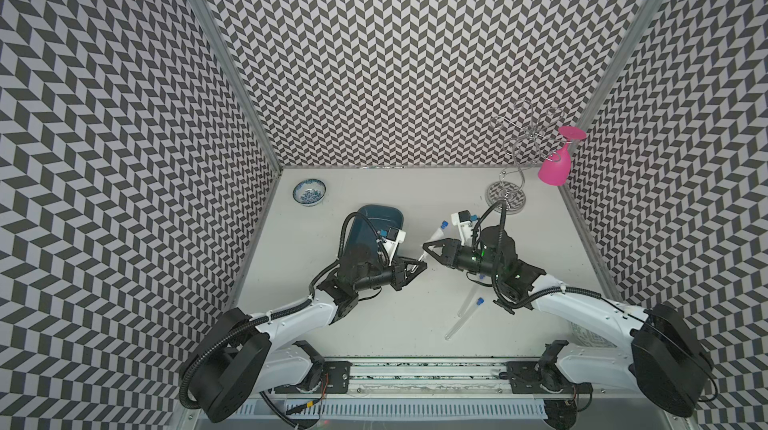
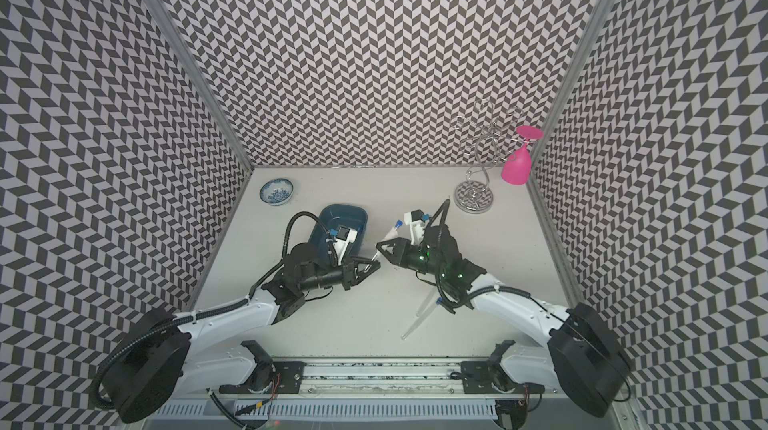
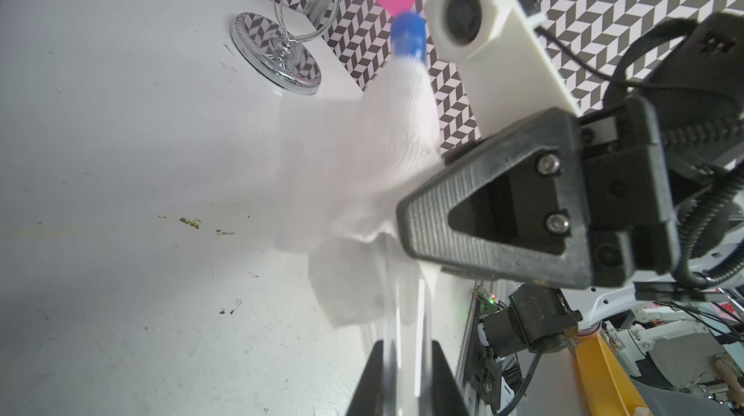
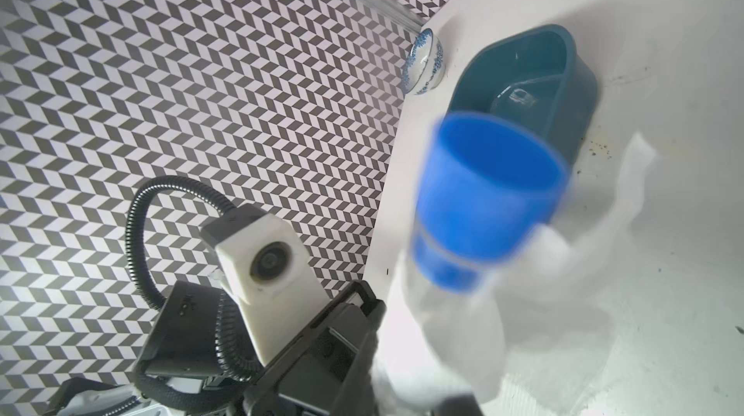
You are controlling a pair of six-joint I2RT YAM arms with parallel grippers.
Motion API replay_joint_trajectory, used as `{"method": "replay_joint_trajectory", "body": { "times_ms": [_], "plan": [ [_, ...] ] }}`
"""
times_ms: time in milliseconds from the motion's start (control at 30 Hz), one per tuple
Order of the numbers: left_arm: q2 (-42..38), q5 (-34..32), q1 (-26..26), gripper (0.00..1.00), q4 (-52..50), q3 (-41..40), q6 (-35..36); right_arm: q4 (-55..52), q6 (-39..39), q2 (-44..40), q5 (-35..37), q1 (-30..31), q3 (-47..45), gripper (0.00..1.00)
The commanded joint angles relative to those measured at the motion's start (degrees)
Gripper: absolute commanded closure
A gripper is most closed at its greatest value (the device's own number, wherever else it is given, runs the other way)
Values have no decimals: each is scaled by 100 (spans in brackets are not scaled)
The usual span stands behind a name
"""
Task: Wipe the exteriors of test tubes
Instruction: Wipe the dirt from the test tube.
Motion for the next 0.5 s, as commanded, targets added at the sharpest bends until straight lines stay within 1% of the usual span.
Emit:
{"method": "replay_joint_trajectory", "body": {
  "times_ms": [0,200,333,467],
  "plan": [
    [-111,116,-37,82,162,-88,-18,-55,-415,44,177,9,197,85],
    [-58,267,-36,75,201,-108,-38,-585,-1098,-110,162,9,320,87],
    [10,355,-32,74,259,-95,-68,-916,-1466,-232,124,9,360,87],
    [50,396,-33,75,282,-51,-79,-872,-1484,-309,-4,9,278,87]
  ]
}}
